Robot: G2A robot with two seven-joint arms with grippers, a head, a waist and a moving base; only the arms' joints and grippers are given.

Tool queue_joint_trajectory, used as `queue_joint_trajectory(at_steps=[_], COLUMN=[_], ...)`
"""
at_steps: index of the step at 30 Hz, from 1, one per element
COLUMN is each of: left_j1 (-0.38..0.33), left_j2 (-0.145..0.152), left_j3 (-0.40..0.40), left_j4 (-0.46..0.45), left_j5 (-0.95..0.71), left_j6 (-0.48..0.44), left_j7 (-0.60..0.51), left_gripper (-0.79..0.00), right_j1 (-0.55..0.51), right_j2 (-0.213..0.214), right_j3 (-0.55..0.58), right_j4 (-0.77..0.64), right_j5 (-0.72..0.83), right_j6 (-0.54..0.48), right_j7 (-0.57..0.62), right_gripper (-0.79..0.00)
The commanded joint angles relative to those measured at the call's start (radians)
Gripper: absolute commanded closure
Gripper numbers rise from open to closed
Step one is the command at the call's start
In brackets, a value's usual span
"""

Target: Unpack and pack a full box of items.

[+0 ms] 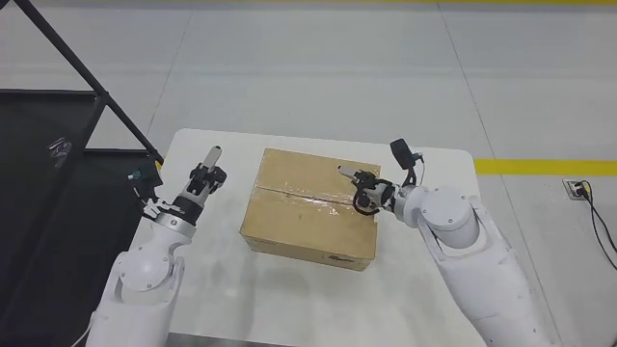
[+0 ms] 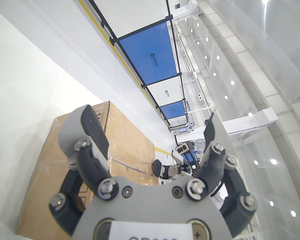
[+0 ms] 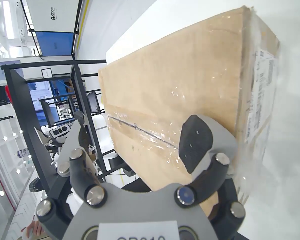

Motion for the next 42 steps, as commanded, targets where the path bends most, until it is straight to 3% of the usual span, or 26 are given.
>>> queue_joint_trajectory(at_steps=[1,19,42], left_j1=[-0.004,-0.042,-0.064], left_j2=[0.0,0.001,0.004], left_j3=[0.003,0.045,0.062], left_j4=[0.002,0.022,0.041], left_j5=[0.001,0.013,0.015], left_j6=[0.003,0.017,0.022], left_j7=[0.002,0.013,0.012], left_gripper=[-0.785,-0.785,-0.785], right_j1=[-0.012,-0.091,-0.035], right_j2=[0.005,0.035,0.042], right_j3=[0.016,0.119,0.098], right_j4=[-0.009,-0.027,0.145], right_j5=[-0.002,0.05,0.133], right_j6=[-0.001,-0.03,-0.062], right_j7=[0.009,0.029,0.067], right_gripper=[-0.785,-0.785,-0.785])
